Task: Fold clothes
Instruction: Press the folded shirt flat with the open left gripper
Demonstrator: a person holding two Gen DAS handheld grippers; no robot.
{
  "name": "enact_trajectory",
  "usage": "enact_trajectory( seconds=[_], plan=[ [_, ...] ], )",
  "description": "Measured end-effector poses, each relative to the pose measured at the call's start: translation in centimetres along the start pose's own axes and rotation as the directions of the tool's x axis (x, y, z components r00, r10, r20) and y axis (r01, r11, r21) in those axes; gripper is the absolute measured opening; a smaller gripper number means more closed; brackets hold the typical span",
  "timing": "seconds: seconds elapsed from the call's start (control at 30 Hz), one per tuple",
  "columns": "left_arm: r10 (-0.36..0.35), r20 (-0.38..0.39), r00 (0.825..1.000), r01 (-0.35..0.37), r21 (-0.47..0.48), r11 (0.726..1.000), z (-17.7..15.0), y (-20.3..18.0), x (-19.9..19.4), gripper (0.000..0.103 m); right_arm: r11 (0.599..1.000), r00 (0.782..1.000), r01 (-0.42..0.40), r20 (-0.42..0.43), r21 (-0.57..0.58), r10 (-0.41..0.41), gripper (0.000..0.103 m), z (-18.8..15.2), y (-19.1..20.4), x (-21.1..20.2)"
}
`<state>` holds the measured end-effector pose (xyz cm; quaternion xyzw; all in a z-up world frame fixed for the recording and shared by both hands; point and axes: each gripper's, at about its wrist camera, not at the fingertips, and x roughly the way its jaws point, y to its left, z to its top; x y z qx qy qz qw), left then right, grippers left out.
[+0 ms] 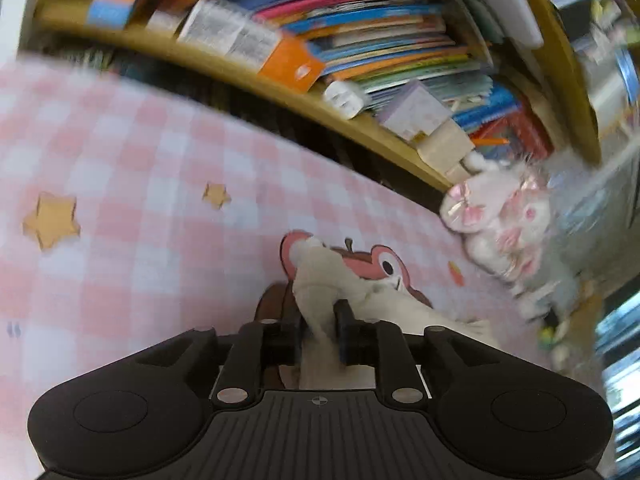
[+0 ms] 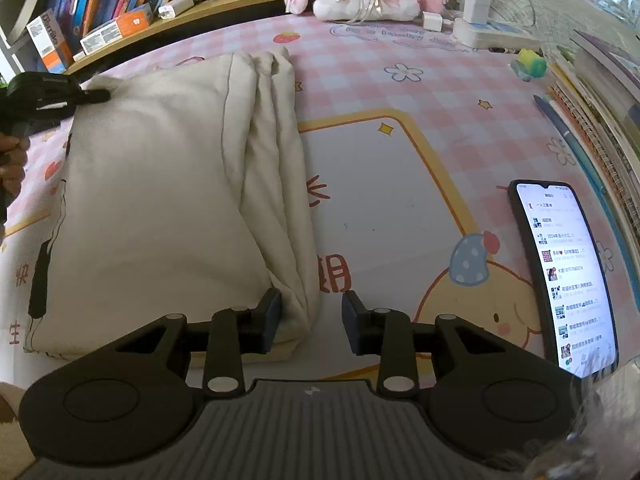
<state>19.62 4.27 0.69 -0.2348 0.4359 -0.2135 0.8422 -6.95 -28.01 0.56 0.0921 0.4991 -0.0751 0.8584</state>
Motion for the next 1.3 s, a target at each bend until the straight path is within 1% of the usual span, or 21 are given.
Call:
enact_trajectory(
  seconds=[0.03, 0.07, 0.1, 0.2, 0.27, 0.3, 0.33, 0.4, 0.43, 0.5, 0.57, 0.63, 0.77, 0.8, 0.87, 0.93, 1.03, 1.1, 1.17, 1.23, 1.3],
  plan=[
    [-0.012, -0.007, 1.000, 0.012, 0.016, 1.000, -0.3, -0.2, -0.3, 0.026, 1.000, 1.000, 0.001, -0.001, 0.002, -0.001, 0.030, 0.2, 0.2, 0.1],
    [-0.026, -0.017, 1.000, 0.027, 0.032, 0.999, -0.6, -0.4, -0.6, 0.037, 1.000, 1.000, 0.000, 0.000, 0.007, 0.000, 0.030, 0.2, 0.2, 0.1],
    [-0.039, -0.027, 0.999, 0.039, 0.032, 0.999, -1.0, -0.4, -0.8, 0.043, 1.000, 1.000, -0.002, 0.002, 0.014, 0.002, 0.030, 0.2, 0.1, 0.1],
    [-0.071, -0.051, 0.996, 0.071, -0.002, 0.997, -2.4, -0.1, -1.3, 0.046, 1.000, 1.000, -0.002, 0.005, 0.021, 0.002, 0.031, -0.2, -0.4, -0.1],
    [-0.084, -0.047, 0.995, 0.083, -0.029, 0.996, -3.0, 0.1, -1.5, 0.045, 1.000, 1.000, -0.001, 0.007, 0.025, 0.001, 0.031, -0.4, -0.7, -0.3],
    [-0.091, -0.045, 0.995, 0.089, -0.042, 0.995, -3.3, 0.2, -1.7, 0.042, 1.000, 1.000, -0.001, 0.008, 0.026, 0.001, 0.031, -0.5, -0.8, -0.4],
    [-0.092, -0.040, 0.995, 0.091, -0.045, 0.995, -3.6, 0.1, -1.8, 0.036, 1.000, 1.000, 0.000, 0.009, 0.028, 0.000, 0.031, -0.7, -1.0, -0.5],
    [-0.073, -0.054, 0.996, 0.070, -0.048, 0.996, -4.1, 0.2, -1.7, 0.015, 1.000, 1.000, -0.007, 0.009, 0.031, 0.007, 0.031, -0.8, -1.0, -0.6],
    [-0.068, -0.056, 0.996, 0.065, -0.057, 0.996, -4.3, 0.4, -1.8, 0.013, 0.999, 1.000, -0.012, 0.009, 0.032, 0.011, 0.031, -0.8, -0.9, -0.6],
    [-0.039, -0.043, 0.998, 0.038, -0.030, 0.999, -4.3, 0.2, -2.5, 0.012, 0.999, 1.000, -0.021, 0.009, 0.035, 0.021, 0.031, -0.9, -0.8, -0.7],
    [-0.005, -0.021, 1.000, 0.005, -0.001, 1.000, -4.2, 0.3, -3.3, 0.012, 0.999, 0.999, -0.031, 0.009, 0.037, 0.031, 0.031, -1.0, -0.7, -0.7],
    [0.017, -0.004, 1.000, -0.017, 0.007, 1.000, -3.9, 0.9, -4.1, 0.012, 0.998, 0.999, -0.048, 0.008, 0.032, 0.047, 0.032, -1.1, -0.4, -0.8],
    [0.041, -0.003, 0.999, -0.041, -0.001, 0.999, -3.6, 2.2, -5.1, 0.013, 0.996, 0.997, -0.080, 0.004, -0.048, 0.081, 0.032, -1.1, 1.7, -0.5],
    [0.051, -0.006, 0.999, -0.051, -0.004, 0.999, -3.5, 2.5, -5.3, 0.018, 0.995, 0.997, -0.083, 0.004, -0.058, 0.083, 0.031, -1.0, 2.0, -0.5],
    [0.071, -0.010, 0.997, -0.071, -0.016, 0.997, -3.5, 2.9, -5.6, 0.021, 0.994, 0.996, -0.089, 0.004, -0.069, 0.090, 0.031, -0.7, 2.3, -0.4],
    [0.088, -0.001, 0.996, -0.088, -0.042, 0.995, -3.8, 3.3, -6.2, 0.028, 0.992, 0.995, -0.094, 0.007, -0.082, 0.095, 0.031, -0.7, 2.4, -0.3],
    [0.119, 0.042, 0.992, -0.115, -0.072, 0.991, -5.2, 3.1, -8.3, 0.032, 0.989, 0.994, -0.108, 0.007, -0.100, 0.109, 0.031, -0.7, 2.2, -0.4],
    [0.139, 0.068, 0.988, -0.133, -0.091, 0.987, -6.5, 2.8, -9.7, 0.032, 0.985, 0.992, -0.126, 0.007, -0.117, 0.127, 0.031, -0.8, 1.9, -0.4],
    [0.167, 0.075, 0.983, -0.159, -0.101, 0.982, -8.3, 2.2, -11.0, 0.032, 0.981, 0.989, -0.148, 0.009, -0.129, 0.150, 0.032, -0.8, 1.5, -0.5],
    [0.194, 0.075, 0.978, -0.186, -0.094, 0.978, -10.1, 1.2, -12.2, 0.032, 0.976, 0.984, -0.175, 0.009, -0.132, 0.178, 0.033, -0.8, 1.1, -0.5],
    [0.206, 0.076, 0.976, -0.201, -0.063, 0.978, -11.8, 0.1, -13.2, 0.032, 0.972, 0.980, -0.198, 0.011, -0.130, 0.201, 0.038, -0.9, 0.6, -0.8]
  ],
)
